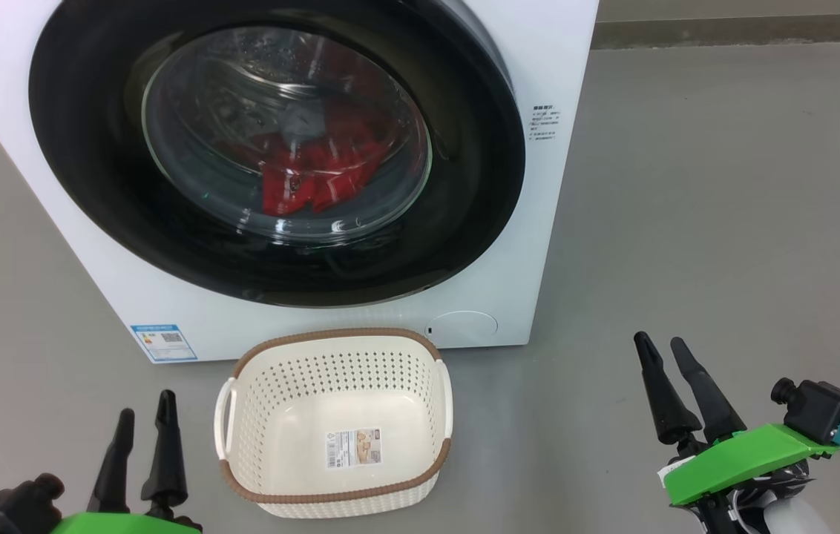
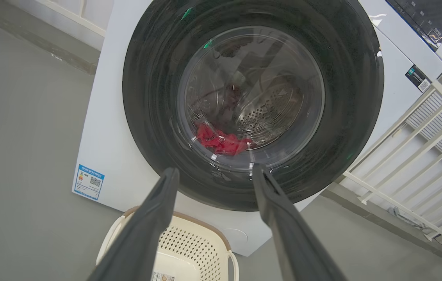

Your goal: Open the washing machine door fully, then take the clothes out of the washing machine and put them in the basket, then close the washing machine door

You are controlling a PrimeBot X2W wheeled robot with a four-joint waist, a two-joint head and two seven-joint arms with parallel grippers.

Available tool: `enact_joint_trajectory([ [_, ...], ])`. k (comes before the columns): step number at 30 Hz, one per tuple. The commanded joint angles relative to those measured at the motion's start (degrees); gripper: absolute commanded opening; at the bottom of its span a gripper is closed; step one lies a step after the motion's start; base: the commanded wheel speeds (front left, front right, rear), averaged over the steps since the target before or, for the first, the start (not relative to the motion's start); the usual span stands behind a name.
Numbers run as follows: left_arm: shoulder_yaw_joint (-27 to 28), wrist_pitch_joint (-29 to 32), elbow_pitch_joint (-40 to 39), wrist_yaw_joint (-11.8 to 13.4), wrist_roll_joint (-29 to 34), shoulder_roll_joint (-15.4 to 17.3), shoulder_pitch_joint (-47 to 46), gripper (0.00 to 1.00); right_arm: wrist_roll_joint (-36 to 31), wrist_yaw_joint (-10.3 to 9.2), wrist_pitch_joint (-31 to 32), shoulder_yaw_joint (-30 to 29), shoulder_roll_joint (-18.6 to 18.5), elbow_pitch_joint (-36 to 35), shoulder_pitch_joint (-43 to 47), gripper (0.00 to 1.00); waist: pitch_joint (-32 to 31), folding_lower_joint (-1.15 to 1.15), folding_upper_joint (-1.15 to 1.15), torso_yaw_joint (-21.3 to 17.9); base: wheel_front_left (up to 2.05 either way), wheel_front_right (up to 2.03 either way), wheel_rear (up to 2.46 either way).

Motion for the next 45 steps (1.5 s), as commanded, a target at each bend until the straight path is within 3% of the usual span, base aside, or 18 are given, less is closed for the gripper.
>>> enact_joint_trajectory([
  [1, 1.37, -0.88, -1.59, -0.43, 2.29, 1.20, -1.33, 1.00, -2.04, 0.06, -0.95, 1.02, -0.74, -1.58, -2.92, 1.00, -0.03, -0.01, 0.00, -0.01, 0.00, 0.00, 0.00],
  [26, 1.52, -5.29, -2.09, -0.56, 20.57, 1.00, -1.00, 1.00, -19.71, 0.08, -5.30, 3.32, -1.61, 0.04, -4.45, 1.00, -0.32, -0.01, 0.00, 0.23, 0.00, 0.00, 0.00],
  [40, 0.69, -7.67, -3.14, -0.65, 28.71, 1.47, -0.89, 1.00, -28.23, 0.09, -7.64, 4.69, -2.12, 0.58, -5.27, 1.00, -0.53, 0.00, 0.00, 0.29, 0.00, 0.00, 0.00],
  [45, 0.64, -7.76, -3.11, -0.65, 28.83, 1.54, -0.95, 1.00, -28.49, 0.09, -7.73, 4.59, -2.14, 0.61, -5.31, 1.00, -0.47, -0.01, 0.00, 0.33, 0.00, 0.00, 0.00],
])
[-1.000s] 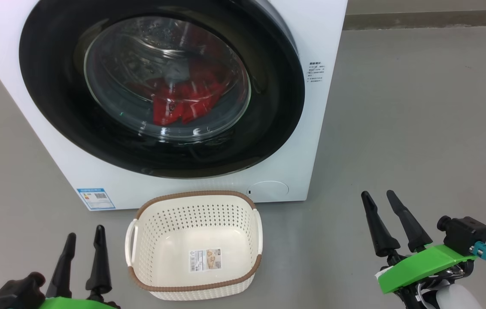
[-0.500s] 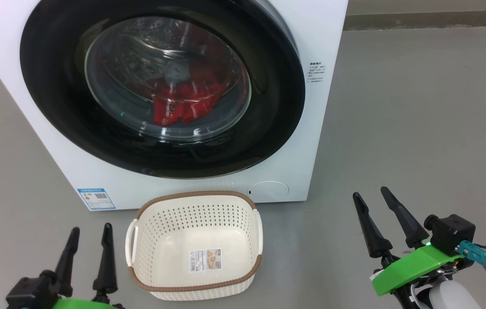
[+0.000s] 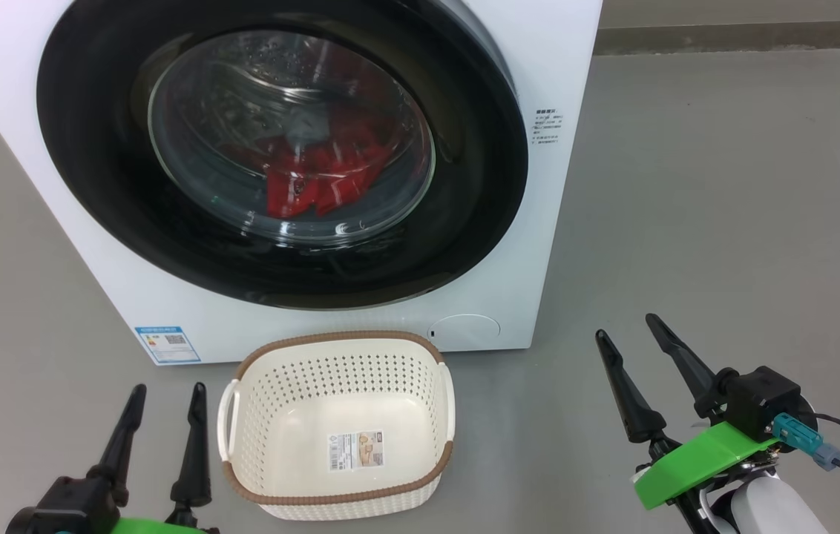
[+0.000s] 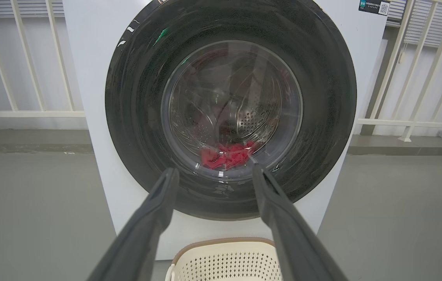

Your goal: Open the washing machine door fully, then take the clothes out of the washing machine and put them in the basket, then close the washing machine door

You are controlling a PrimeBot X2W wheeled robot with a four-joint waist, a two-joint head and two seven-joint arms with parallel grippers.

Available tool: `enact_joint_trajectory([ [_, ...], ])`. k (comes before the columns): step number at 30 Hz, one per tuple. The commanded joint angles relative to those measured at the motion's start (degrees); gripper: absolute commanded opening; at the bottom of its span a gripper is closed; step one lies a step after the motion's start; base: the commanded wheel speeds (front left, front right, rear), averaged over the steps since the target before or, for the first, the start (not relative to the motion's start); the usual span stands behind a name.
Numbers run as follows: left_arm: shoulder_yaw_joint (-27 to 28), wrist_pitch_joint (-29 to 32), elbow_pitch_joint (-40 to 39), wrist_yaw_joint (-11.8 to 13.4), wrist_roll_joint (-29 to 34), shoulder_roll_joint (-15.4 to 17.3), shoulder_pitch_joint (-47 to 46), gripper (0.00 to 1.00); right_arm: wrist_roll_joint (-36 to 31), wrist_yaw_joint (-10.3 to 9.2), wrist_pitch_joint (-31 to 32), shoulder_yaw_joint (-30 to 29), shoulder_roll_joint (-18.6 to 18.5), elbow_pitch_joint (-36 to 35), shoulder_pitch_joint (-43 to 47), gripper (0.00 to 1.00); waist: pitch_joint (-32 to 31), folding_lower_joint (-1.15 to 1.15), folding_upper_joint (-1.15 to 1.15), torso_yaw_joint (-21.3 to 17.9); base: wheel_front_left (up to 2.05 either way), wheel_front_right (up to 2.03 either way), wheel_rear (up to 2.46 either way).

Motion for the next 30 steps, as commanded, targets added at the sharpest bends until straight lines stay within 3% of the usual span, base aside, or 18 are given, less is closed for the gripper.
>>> enact_joint_trajectory([
  [1, 1.72, -0.52, -1.53, -0.18, 0.32, 1.03, -1.05, 1.00, -0.30, 0.09, -0.69, 1.12, -0.43, -1.39, -2.00, 1.00, 0.05, 0.00, 0.00, 0.03, 0.00, 0.00, 0.00],
  [30, 1.47, -0.52, -1.42, -0.18, -0.45, 1.43, -1.23, 1.00, 0.55, 0.09, -0.69, -0.80, -0.53, -0.72, -2.63, 1.00, 0.66, 0.00, 0.00, 0.19, 0.00, 0.00, 0.00],
])
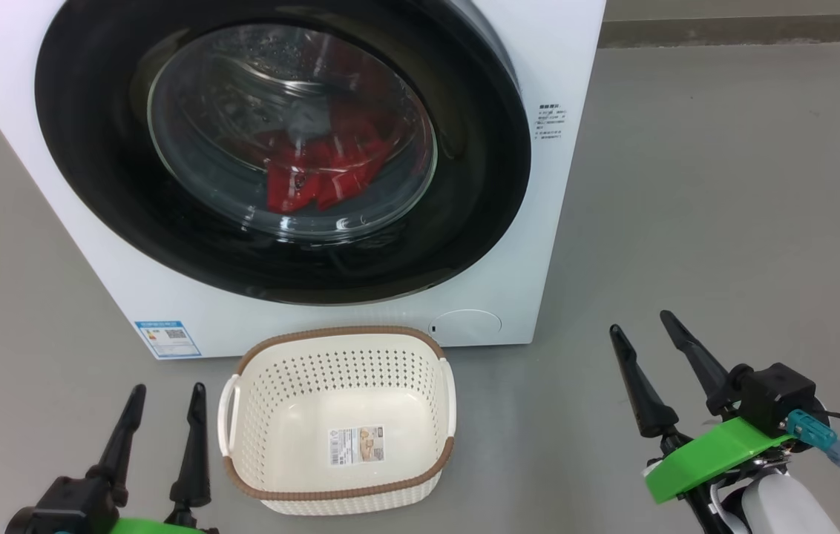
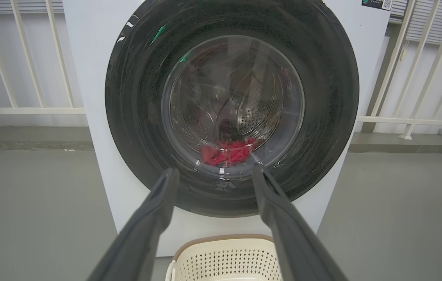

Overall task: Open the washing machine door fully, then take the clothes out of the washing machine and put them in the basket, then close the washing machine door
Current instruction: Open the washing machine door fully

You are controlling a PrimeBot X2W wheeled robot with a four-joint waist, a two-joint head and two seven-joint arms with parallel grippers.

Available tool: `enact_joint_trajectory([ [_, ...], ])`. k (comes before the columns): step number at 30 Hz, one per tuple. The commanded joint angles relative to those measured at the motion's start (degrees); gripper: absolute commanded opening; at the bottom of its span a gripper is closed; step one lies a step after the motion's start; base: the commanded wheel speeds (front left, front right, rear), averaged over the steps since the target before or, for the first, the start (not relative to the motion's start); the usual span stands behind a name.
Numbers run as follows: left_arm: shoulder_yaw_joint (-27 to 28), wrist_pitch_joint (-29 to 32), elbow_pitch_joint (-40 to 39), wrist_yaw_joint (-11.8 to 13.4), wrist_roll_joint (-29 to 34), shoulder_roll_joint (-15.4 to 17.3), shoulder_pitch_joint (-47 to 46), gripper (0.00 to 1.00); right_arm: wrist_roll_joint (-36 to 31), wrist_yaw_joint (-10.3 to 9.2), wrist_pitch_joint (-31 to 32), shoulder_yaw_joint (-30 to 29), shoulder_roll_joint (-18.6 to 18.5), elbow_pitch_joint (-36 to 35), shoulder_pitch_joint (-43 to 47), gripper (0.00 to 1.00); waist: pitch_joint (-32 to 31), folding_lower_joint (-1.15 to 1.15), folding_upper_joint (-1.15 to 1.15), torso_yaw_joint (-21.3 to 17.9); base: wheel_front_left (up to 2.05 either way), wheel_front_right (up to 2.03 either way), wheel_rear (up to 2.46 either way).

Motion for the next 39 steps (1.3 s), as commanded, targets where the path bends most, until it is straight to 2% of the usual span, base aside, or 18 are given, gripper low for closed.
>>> enact_joint_trajectory([
  [1, 1.66, -0.52, -1.46, -0.18, -0.17, 1.13, -1.24, 1.00, 0.42, 0.09, -0.68, 0.61, -0.54, -1.04, -2.69, 1.00, 0.11, 0.00, 0.00, 0.01, 0.00, 0.00, 0.00],
  [8, 1.46, -0.52, -1.86, -0.19, -0.51, 1.39, -1.75, 1.00, 1.93, 0.09, -0.68, -0.94, -1.29, 0.11, -5.23, 1.00, 1.86, 0.00, 0.00, 0.32, 0.00, 0.00, 0.00],
  [24, 0.50, -0.52, -2.40, -0.19, -1.76, 1.49, -4.55, 1.00, 11.14, 0.09, -0.68, -3.32, -4.56, 7.27, -15.29, 1.00, 7.90, 0.00, 0.00, 3.30, 0.00, 0.00, 0.00],
  [25, 0.45, -0.52, -2.39, -0.19, -1.83, 1.48, -4.75, 1.00, 12.04, 0.09, -0.68, -3.27, -4.78, 7.63, -15.95, 0.94, 8.32, 0.00, 0.00, 3.51, 0.00, 0.00, 0.00],
  [28, 0.29, -0.52, -2.43, -0.19, -2.10, 1.49, -5.41, 1.00, 14.51, 0.09, -0.68, -2.99, -5.70, 8.50, -18.05, 0.47, 9.64, 0.00, 0.00, 4.08, 0.00, 0.00, 0.00],
  [31, -0.01, -0.52, -2.39, -0.19, -2.36, 1.53, -6.06, 1.00, 17.27, 0.09, -0.68, -2.81, -6.62, 9.10, -20.20, 0.29, 11.01, 0.00, 0.00, 4.62, 0.00, 0.00, 0.00],
  [32, -0.13, -0.52, -2.40, -0.19, -2.43, 1.55, -6.30, 1.00, 18.20, 0.09, -0.68, -2.79, -6.98, 9.24, -20.93, 0.12, 11.45, 0.00, 0.00, 4.81, 0.00, 0.00, 0.00],
  [33, -0.24, -0.52, -2.42, -0.19, -2.52, 1.57, -6.55, 1.00, 19.15, 0.09, -0.68, -2.78, -7.32, 9.40, -21.63, 0.00, 11.87, 0.00, 0.00, 4.99, 0.00, 0.00, 0.00],
  [39, -0.67, -0.52, -2.48, -0.19, -3.02, 1.77, -7.95, 1.00, 26.83, 0.09, -0.68, -1.00, -9.45, 10.64, -25.80, 0.00, 14.41, 0.00, 0.00, 5.93, 0.00, 0.00, 0.00],
])
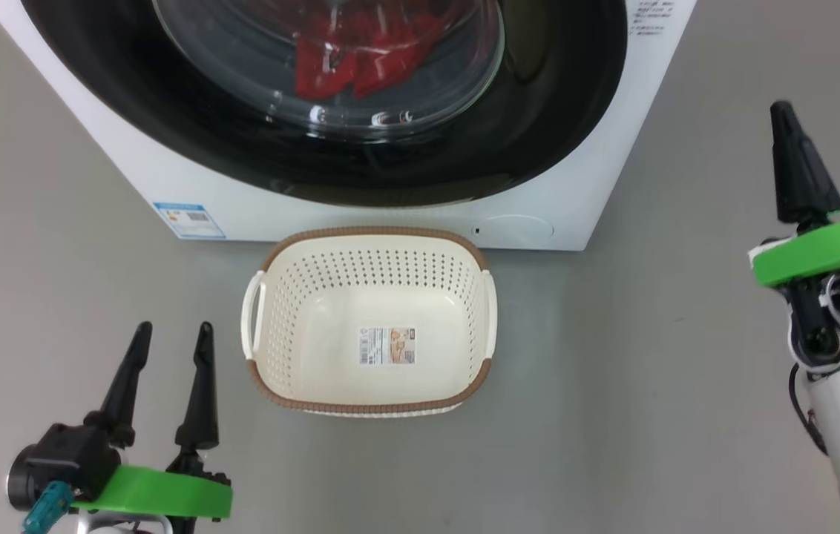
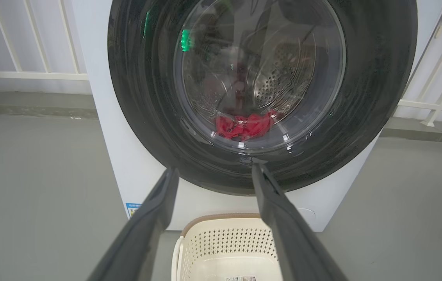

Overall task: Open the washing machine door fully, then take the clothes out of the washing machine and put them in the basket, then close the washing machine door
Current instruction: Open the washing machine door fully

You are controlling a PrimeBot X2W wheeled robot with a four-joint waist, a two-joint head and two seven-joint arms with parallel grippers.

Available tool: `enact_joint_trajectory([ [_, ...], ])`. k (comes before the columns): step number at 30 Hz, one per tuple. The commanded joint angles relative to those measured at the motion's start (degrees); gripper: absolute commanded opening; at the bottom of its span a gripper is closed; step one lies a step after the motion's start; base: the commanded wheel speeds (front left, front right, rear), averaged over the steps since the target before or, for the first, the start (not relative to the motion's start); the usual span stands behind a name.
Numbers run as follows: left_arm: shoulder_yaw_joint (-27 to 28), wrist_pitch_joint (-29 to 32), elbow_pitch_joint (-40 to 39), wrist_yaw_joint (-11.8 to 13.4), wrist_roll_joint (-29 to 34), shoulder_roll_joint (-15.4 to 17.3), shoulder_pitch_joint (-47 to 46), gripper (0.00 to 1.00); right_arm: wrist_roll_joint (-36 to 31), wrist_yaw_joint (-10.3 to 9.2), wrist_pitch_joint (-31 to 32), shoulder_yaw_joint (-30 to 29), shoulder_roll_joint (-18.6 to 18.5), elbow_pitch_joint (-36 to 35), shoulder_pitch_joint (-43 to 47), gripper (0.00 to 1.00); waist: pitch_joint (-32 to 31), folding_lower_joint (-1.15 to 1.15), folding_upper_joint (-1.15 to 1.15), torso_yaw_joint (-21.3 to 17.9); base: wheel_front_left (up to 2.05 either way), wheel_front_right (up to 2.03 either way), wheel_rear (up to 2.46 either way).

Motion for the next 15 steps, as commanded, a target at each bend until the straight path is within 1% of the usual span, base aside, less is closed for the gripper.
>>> enact_joint_trajectory([
  [1, 1.48, -0.51, -1.60, -0.18, -0.75, 1.34, -2.01, 1.00, 3.01, 0.09, -0.67, 1.90, -1.14, -0.72, -2.05, 0.00, 1.74, 0.00, 0.00, 0.95, 0.00, 0.00, 0.00],
  [5, 1.27, -0.51, -1.54, -0.18, -1.12, 1.38, -2.88, 1.00, 11.78, 0.09, 0.80, 3.40, -2.69, 0.21, -5.11, 0.00, 3.34, 0.00, 0.00, 1.55, 0.00, 0.00, 0.00],
  [6, 1.21, -0.51, -1.50, -0.18, -1.30, 1.38, -3.28, 1.00, 16.33, 0.09, 2.48, 3.91, -3.21, 0.37, -6.44, 0.00, 4.11, 0.00, 0.00, 1.78, 0.00, 0.00, 0.00],
  [7, 1.20, -0.51, -1.51, -0.18, -1.41, 1.36, -3.47, 1.00, 18.44, 0.09, 3.60, 4.23, -3.51, 0.49, -7.04, 0.00, 4.47, 0.00, 0.00, 1.90, 0.00, 0.00, 0.00],
  [15, 0.93, -0.51, -1.46, -0.18, -2.10, 1.21, -4.69, 1.00, 32.31, 0.09, 12.74, 5.64, -5.72, 1.55, -12.03, 0.00, 6.95, 0.00, 0.00, 2.78, 0.00, 0.00, 0.00],
])
